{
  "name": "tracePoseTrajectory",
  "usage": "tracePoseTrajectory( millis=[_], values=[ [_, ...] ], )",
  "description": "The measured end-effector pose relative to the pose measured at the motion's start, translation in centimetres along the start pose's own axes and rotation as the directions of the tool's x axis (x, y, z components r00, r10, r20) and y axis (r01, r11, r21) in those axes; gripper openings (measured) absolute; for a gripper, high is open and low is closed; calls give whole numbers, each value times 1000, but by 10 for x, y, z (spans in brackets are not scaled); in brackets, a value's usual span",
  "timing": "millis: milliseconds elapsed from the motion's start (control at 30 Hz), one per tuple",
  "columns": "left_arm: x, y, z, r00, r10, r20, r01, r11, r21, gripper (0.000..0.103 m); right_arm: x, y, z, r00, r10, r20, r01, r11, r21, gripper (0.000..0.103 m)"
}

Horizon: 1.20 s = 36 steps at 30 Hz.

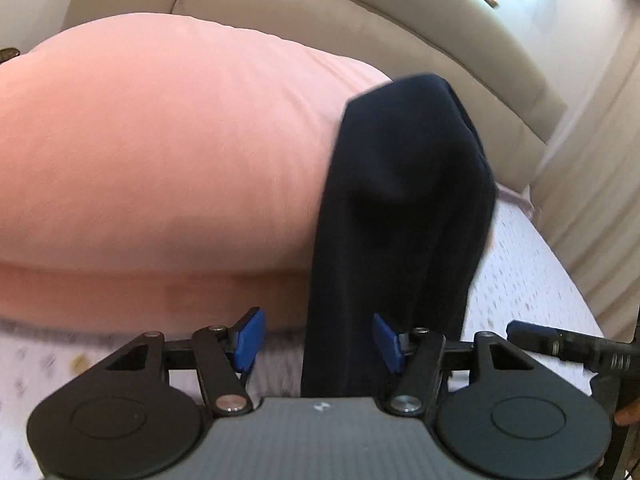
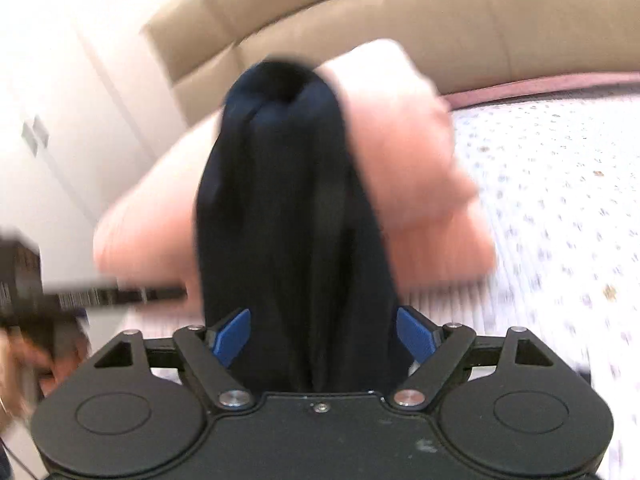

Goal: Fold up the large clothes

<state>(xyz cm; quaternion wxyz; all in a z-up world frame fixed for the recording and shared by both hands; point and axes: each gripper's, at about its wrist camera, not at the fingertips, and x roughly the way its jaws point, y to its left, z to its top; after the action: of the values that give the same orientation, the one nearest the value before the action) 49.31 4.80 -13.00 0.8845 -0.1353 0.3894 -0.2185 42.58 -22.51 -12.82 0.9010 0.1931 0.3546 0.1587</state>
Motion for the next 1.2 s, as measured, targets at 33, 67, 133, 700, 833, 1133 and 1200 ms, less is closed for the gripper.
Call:
tracePoseTrajectory(
  millis=[33,67,133,700,833,1133,1200],
  values=[
    [7,-1,5,1000,-10,4,10,1000,-9,60,6,-7,11,1000,0,7,0,1000,24,89],
    [13,-1,10,1000,-22,8,22,1000,-13,60,13,-13,19,1000,11,9,-12,999,46,87],
    [24,-4,18,1000,-21,10,21,1000,-5,60,27,-23,32,999,45,-8,-44,995,87,83],
    [-48,-17,-4,978,-83,189,45,980,196,5,-70,-12,-14,960,117,255,-88,989,-122,14],
    [-103,-11,-54,971,-172,168,116,946,302,6,-132,-31,-81,950,220,223,-174,962,-210,15],
    [-109,26,-175,951,-118,-286,206,931,302,46,-129,-78,-142,976,177,-125,-179,984,-9,79],
    [-107,25,-159,959,-168,-229,225,942,251,66,-119,-67,-119,974,212,-79,-214,977,-20,83]
  ],
)
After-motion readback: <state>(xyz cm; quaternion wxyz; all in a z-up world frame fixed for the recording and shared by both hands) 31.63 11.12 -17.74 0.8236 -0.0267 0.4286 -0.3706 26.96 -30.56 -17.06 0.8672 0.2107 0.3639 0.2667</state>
